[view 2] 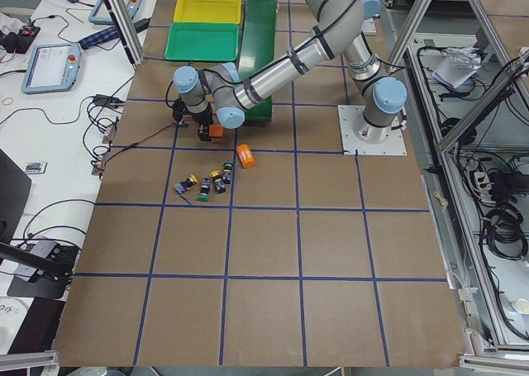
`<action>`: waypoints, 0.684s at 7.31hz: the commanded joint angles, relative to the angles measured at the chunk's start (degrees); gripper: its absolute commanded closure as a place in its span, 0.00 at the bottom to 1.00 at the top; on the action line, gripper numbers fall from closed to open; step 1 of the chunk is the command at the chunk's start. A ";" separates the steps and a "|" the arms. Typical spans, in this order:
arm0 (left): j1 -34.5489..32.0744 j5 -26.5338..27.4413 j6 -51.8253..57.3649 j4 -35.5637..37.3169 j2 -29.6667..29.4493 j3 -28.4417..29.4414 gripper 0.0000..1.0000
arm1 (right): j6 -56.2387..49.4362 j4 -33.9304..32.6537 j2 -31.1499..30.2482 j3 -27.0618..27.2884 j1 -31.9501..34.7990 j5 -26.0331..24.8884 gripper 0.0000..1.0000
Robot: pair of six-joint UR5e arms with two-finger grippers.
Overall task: Sort buttons by color to trays
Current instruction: 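Lower the left gripper and grasp the plain orange cylinder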
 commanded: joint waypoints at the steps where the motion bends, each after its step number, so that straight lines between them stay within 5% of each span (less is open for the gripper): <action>1: 0.26 -0.15 0.04 -0.03 0.00 0.13 1.00 | 0.00 0.01 0.00 0.00 0.00 -0.01 0.00; 5: 0.18 0.73 33.80 -1.62 10.77 -4.23 1.00 | 0.00 0.18 0.09 0.00 0.00 -0.01 0.00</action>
